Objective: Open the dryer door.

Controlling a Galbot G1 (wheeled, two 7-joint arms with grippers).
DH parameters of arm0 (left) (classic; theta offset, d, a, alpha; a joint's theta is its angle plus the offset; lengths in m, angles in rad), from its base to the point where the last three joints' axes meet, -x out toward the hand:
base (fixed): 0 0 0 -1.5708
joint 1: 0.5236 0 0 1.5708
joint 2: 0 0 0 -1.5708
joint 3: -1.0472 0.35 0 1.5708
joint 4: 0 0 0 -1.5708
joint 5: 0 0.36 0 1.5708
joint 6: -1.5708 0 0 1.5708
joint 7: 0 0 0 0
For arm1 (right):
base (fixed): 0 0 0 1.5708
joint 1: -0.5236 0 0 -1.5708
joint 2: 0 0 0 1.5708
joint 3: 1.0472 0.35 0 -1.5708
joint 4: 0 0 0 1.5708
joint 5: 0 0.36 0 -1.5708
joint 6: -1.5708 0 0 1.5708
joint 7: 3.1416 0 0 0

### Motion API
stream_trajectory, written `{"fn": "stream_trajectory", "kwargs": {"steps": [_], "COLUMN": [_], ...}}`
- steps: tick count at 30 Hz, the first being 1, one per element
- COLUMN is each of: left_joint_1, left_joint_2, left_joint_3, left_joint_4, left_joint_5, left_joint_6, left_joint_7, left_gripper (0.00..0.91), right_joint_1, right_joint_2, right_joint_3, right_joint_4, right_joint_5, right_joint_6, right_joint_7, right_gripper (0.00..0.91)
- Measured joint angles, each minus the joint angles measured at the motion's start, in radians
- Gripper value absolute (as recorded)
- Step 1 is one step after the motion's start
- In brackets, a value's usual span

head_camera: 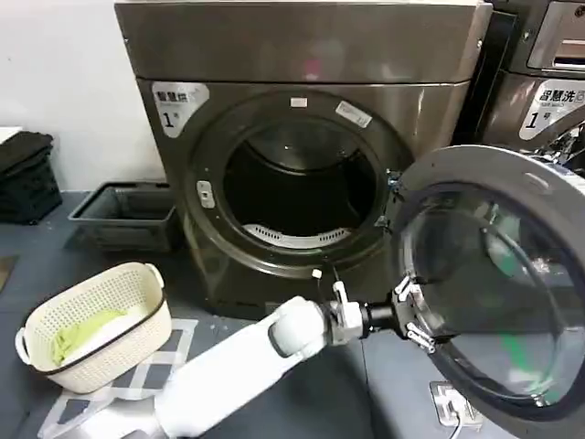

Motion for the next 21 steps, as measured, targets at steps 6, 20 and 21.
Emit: {"fn": "stream_trajectory", "kwargs": {"steps": [6,20,21], "left_joint_1": [-0.034,-0.060,-0.062], "left_joint_2": [-0.055,-0.133,-0.137], "left_joint_3": [0.004,0.006,0.007], "left_joint_4": [0.072,0.163,0.166], "left_joint_5": [0.014,0.039,0.039], "left_joint_6": [-0.016,-0.015,-0.015], "left_joint_7": [-0.015,-0.056,-0.056], "left_gripper": [0.907,0.907,0.907], "right_joint_1": [0.016,0.032,0.032], "right_joint_2": [0.016,0.051,0.053], "right_joint_3": [0.044,0.116,0.122], "right_joint_4": [-0.033,-0.082,-0.090], "right_joint_5": [-0.077,-0.182,-0.195], "right_joint_6": [-0.145,-0.283,-0.283], "right_joint_7": [0.131,0.221,0.216], "right_gripper": [0.907,0.907,0.907]}}
